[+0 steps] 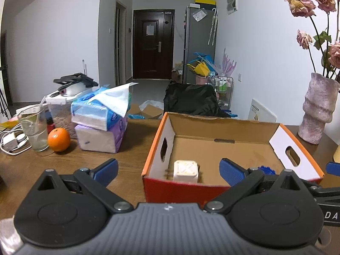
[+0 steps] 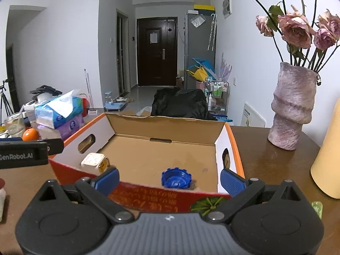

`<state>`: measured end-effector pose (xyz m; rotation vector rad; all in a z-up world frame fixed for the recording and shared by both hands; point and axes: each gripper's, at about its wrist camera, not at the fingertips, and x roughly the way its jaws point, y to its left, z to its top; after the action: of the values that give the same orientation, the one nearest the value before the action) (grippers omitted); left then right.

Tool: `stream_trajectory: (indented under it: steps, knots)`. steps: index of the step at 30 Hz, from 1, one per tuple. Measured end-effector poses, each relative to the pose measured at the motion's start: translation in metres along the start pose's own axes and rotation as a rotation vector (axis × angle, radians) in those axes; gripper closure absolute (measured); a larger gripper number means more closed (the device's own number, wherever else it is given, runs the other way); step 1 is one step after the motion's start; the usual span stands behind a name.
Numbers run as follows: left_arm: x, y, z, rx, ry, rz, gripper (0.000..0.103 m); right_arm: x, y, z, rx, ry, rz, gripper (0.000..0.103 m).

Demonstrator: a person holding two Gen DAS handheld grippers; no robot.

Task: Organize rigid objects
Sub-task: 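Withdraw both tools from the box back toward the table items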

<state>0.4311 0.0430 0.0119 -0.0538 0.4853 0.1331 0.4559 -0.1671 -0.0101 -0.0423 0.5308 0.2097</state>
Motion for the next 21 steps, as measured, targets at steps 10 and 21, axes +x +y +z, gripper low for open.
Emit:
stream_trajectory:
  steps: [10, 21]
  knots:
    - [-0.033, 0.01, -0.024, 0.011, 0.006, 0.013, 0.0, -0.033, 0.008, -0.027, -0.024, -0.026, 0.046, 0.002]
    - [-0.065, 0.017, -0.052, 0.02, 0.03, 0.037, 0.0, -0.068, 0.021, -0.056, -0.072, -0.031, 0.091, 0.003]
